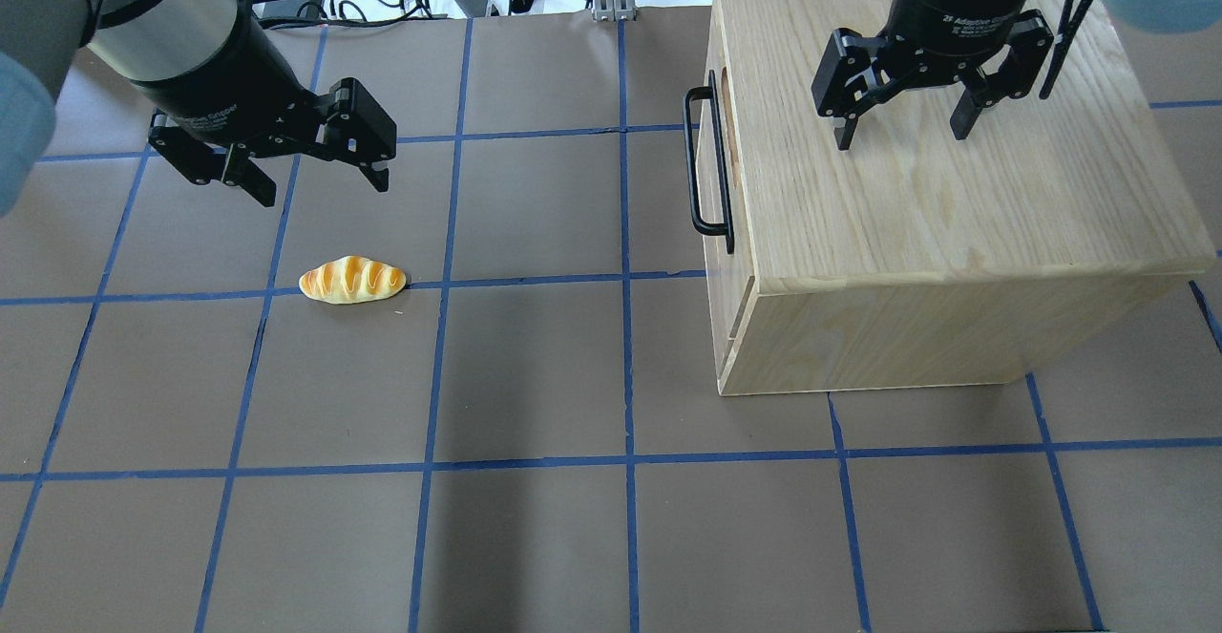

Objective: Open upper drawer

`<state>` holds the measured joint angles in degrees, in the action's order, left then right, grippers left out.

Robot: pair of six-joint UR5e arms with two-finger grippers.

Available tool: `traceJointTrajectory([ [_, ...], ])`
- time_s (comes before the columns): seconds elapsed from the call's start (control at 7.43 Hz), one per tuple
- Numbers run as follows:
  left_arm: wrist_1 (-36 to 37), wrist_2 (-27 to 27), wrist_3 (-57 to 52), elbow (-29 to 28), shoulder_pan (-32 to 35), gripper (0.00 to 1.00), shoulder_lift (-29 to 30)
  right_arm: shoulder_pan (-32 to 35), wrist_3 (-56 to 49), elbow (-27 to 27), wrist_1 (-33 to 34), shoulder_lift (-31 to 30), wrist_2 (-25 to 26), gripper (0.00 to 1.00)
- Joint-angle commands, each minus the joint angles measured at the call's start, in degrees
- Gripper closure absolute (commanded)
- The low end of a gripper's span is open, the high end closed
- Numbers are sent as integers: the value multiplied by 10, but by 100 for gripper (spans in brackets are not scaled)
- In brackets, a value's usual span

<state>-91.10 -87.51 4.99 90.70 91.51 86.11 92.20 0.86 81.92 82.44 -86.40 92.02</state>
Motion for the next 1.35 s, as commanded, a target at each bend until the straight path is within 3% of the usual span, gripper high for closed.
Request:
traceJointTrajectory([
  [0.0, 41, 4, 25, -2, 47, 0, 36, 0, 0, 1, 0, 0, 0, 0],
  [0.27, 133, 36, 124, -3, 114, 0, 108, 0, -1, 0, 0, 0, 0, 0],
  [0.67, 211, 102, 158, -29, 152, 0, 178, 0, 0, 0, 0, 0, 0, 0],
  [1.21, 269, 157, 177, -32, 178, 0, 215, 0, -1, 0, 0, 0, 0, 0],
])
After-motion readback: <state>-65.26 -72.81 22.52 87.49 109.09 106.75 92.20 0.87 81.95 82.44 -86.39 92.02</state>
